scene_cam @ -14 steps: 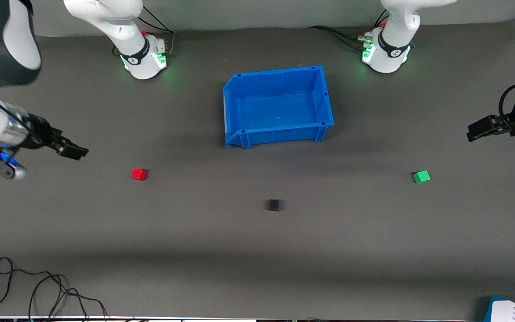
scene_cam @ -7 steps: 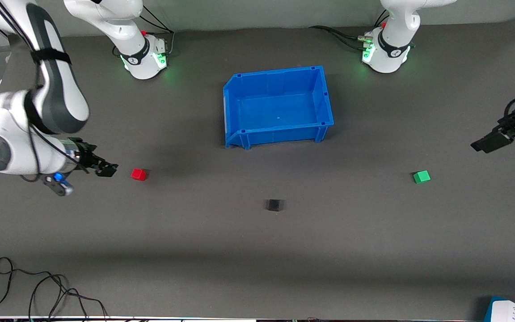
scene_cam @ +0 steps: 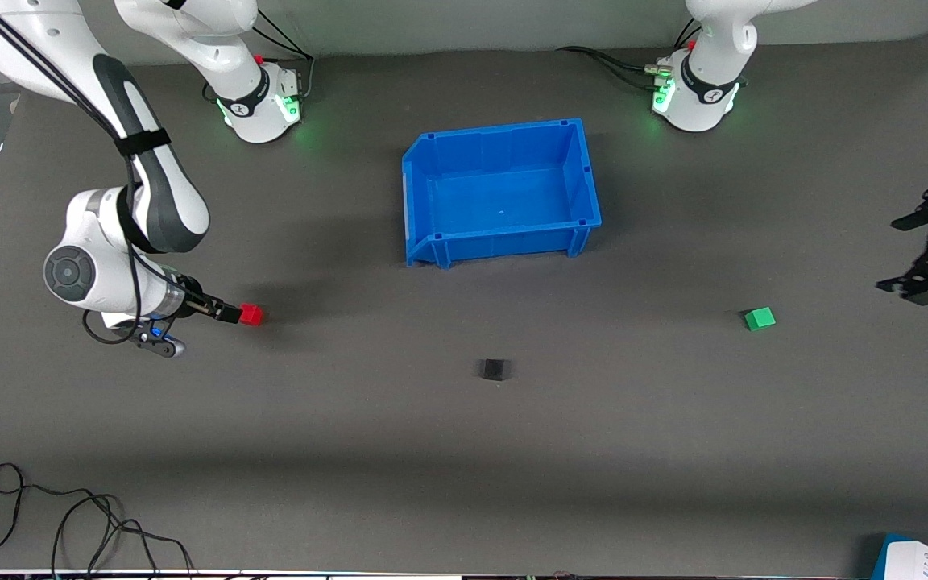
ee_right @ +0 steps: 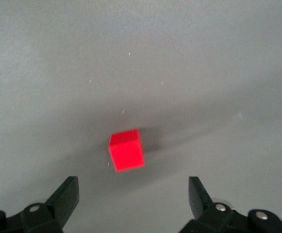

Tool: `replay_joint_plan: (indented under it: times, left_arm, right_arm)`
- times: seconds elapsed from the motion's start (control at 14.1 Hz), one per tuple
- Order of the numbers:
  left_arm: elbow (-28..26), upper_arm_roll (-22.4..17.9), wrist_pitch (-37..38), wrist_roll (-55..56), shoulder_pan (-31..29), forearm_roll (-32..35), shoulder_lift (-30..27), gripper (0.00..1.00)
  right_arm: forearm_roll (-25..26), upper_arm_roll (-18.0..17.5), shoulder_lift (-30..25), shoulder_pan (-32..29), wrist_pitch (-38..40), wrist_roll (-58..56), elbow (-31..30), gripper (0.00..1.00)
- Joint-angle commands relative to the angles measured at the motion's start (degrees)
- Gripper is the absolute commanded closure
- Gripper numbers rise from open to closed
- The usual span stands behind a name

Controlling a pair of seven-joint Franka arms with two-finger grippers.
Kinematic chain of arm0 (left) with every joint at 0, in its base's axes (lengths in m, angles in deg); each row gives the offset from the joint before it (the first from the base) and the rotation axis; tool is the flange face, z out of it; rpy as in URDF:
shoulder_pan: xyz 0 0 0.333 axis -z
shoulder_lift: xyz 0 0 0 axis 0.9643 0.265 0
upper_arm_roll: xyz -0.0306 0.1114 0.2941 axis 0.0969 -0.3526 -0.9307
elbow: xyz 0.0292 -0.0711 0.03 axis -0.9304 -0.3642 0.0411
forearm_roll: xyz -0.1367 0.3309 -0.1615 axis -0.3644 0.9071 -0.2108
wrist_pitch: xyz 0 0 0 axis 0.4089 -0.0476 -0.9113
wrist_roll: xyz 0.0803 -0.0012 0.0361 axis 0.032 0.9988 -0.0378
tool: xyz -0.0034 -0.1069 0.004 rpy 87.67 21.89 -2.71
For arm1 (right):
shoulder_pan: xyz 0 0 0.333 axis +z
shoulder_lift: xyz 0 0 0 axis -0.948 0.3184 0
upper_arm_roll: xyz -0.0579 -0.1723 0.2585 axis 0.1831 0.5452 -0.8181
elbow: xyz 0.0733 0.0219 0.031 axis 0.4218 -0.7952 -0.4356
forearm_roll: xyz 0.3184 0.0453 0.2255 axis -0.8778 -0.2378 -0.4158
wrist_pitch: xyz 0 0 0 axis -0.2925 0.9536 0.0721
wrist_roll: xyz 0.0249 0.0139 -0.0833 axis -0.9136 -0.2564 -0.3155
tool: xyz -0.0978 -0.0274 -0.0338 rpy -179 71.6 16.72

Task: Attach green and red cubes to black cube
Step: 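Reach the right gripper down to the red cube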

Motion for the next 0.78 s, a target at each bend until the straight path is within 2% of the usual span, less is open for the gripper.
replay_joint_plan:
  times: [0.0,0.14,0.35,0.5,0.71]
  left_arm:
    - [-0.69,0.26,-2.87,7.24,-2.19,-1.61,1.78,0.0]
    - [-5.5,0.18,-9.97,14.97,-2.11,-1.17,2.41,0.0]
    - [-11.67,0.18,-18.08,19.03,-2.11,-1.08,2.76,0.01]
    - [-13.69,0.18,-20.98,24.02,-1.93,3.98,4.69,0.0]
    - [-20.09,0.18,-29.24,34.23,-2.02,8.05,5.93,0.01]
  right_arm:
    - [1.21,0.5,3.39,0.06,-8.23,-1.82,-1.58,0.0]
    - [1.21,0.5,5.42,0.23,-14.13,-2.78,-2.82,0.01]
    - [1.12,0.5,7.18,0.58,-14.77,-2.0,-2.12,0.01]
    - [1.12,0.5,8.41,0.5,-14.69,-2.61,-1.94,0.01]
    - [1.12,0.5,10.08,0.58,-14.51,-2.0,-2.03,0.02]
